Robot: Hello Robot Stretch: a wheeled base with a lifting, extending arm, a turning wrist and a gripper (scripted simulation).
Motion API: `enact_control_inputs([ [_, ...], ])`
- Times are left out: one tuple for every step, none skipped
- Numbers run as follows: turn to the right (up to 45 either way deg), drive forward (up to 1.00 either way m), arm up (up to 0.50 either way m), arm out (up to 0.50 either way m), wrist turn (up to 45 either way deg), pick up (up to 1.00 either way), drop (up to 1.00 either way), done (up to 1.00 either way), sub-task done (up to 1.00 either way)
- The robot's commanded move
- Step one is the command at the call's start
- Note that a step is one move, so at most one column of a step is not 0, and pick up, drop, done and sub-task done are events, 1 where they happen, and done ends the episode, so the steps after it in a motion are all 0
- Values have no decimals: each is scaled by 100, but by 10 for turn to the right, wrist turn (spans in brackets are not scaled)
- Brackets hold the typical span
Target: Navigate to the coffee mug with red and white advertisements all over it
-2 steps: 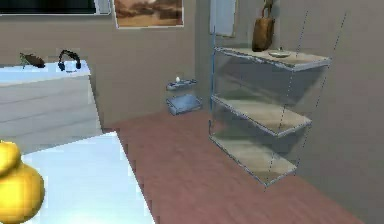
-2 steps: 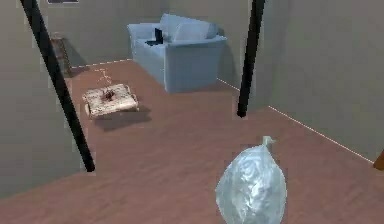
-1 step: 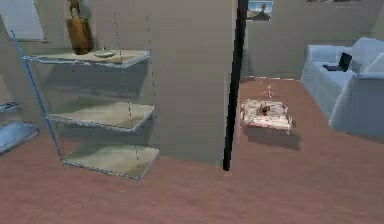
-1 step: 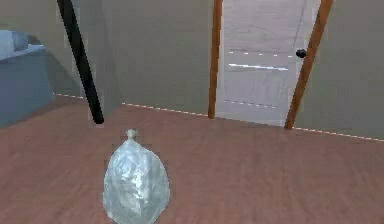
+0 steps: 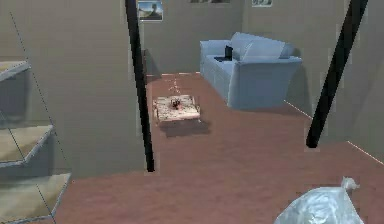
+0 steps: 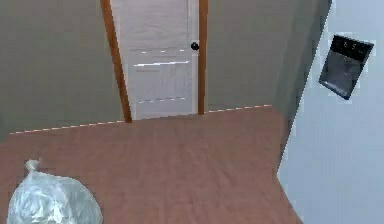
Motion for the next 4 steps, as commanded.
enact_control_inputs([
  [0, 60, 0, 0, 0, 0, 0, 0, 0],
  [210, 0, 0, 0, 0, 0, 0, 0, 0],
  [0, 100, 0, 0, 0, 0, 0, 0, 0],
  [30, 0, 0, 0, 0, 0, 0, 0, 0],
])
